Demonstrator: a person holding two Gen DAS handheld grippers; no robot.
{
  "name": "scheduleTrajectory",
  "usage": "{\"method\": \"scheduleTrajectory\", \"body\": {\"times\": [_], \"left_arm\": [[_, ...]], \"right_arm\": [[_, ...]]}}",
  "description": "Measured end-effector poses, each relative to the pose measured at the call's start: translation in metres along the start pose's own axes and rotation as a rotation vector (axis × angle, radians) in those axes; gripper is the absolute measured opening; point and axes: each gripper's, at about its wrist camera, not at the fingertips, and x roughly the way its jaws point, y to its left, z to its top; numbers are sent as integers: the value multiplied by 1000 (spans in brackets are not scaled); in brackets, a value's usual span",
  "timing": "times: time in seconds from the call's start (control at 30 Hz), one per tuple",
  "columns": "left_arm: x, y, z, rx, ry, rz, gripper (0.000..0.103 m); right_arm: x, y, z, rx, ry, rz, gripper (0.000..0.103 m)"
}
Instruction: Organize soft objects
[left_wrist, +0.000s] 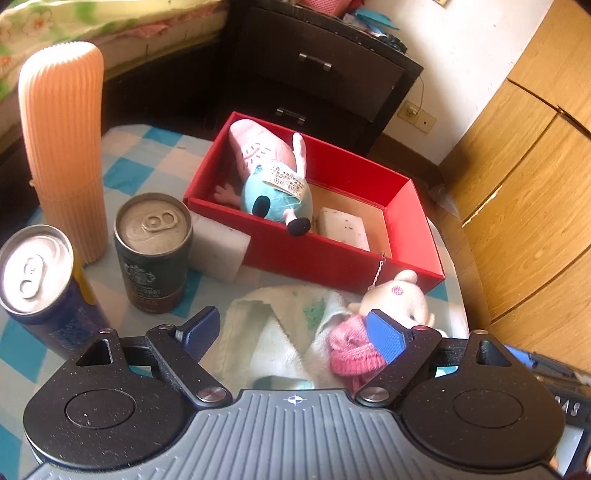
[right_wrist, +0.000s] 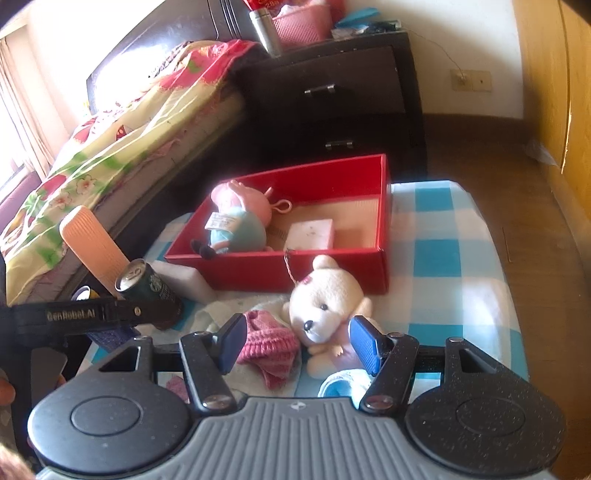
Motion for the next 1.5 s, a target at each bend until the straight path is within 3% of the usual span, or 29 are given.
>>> {"method": "scheduleTrajectory", "body": {"times": [0.2, 0.37, 0.53, 0.73, 0.93, 1.03, 1.1, 1.2, 1.27, 1.3, 1.37, 1.5], "left_arm": [[5, -2, 6, -14, 4, -22, 83], [10, -1, 4, -12, 22, 6, 83], [26, -20, -11, 93, 96, 34, 83], [40, -21, -16, 104, 138, 66, 84], [63, -23, -40, 153, 254, 98, 79], [71, -28, -45, 206, 215, 133, 77], [70, -28, -45, 203, 196, 140, 73], [68, -31, -48, 239, 177, 161, 56], [66, -32, -46, 249, 177, 153, 29], [65, -30, -45, 234, 189, 132, 24], [62, -27, -42, 214, 196, 117, 15], [39, -21, -31, 160, 164, 44, 12]], "right_arm": [[5, 1, 4, 1, 5, 3, 40], [8, 5, 5, -14, 16, 11, 40], [12, 1, 1, -13, 39, -5, 40], [9, -1, -1, -25, 49, -7, 40], [11, -10, -4, -13, 71, -15, 40], [12, -10, -5, -12, 80, -10, 40], [12, -9, -6, -17, 83, -2, 40], [12, -7, -9, -28, 96, 16, 41], [14, -6, -11, -35, 117, 25, 41], [16, -5, -12, -38, 127, 26, 41], [17, -2, -14, -54, 141, 39, 41], [20, 11, -21, -121, 172, 56, 41]]}}
